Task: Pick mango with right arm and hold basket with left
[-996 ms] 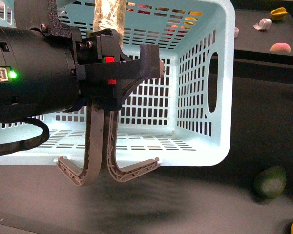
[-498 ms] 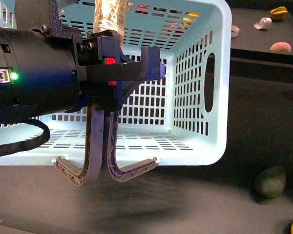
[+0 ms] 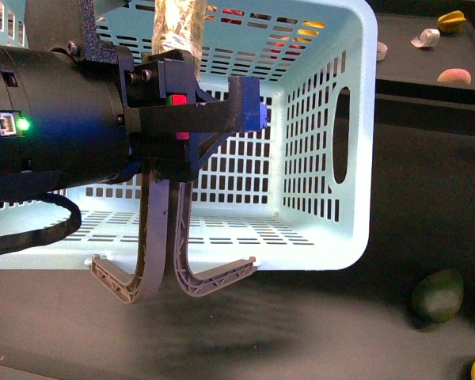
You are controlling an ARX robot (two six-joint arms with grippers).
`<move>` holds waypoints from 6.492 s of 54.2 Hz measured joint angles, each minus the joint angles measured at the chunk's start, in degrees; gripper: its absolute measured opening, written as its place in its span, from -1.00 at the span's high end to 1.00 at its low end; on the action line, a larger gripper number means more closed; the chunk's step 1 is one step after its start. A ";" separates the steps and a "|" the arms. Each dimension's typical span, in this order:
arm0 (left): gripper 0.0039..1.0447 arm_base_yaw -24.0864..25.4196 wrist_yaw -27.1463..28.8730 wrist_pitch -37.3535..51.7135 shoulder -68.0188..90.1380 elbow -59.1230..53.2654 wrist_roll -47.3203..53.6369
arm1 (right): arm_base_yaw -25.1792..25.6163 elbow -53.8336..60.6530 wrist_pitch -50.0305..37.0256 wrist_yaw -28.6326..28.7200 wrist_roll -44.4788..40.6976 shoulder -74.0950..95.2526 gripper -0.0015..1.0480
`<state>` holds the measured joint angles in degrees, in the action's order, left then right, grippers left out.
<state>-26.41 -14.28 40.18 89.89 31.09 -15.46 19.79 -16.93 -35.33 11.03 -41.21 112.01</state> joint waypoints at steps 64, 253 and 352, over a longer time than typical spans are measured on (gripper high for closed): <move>0.86 0.00 -0.02 0.00 0.00 0.00 0.02 | 2.32 -21.20 7.45 -3.61 -23.78 27.85 -0.85; 0.86 0.00 -0.04 0.02 0.00 0.00 0.04 | -42.16 -22.95 -4.96 -10.38 54.29 -14.38 -0.13; 0.86 0.02 0.00 0.00 0.44 -0.04 0.00 | -35.36 11.37 17.07 -27.56 54.64 -86.18 -0.48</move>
<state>-26.39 -14.28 40.18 90.32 31.05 -15.46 -15.57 -5.56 -18.26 -16.53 13.43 25.82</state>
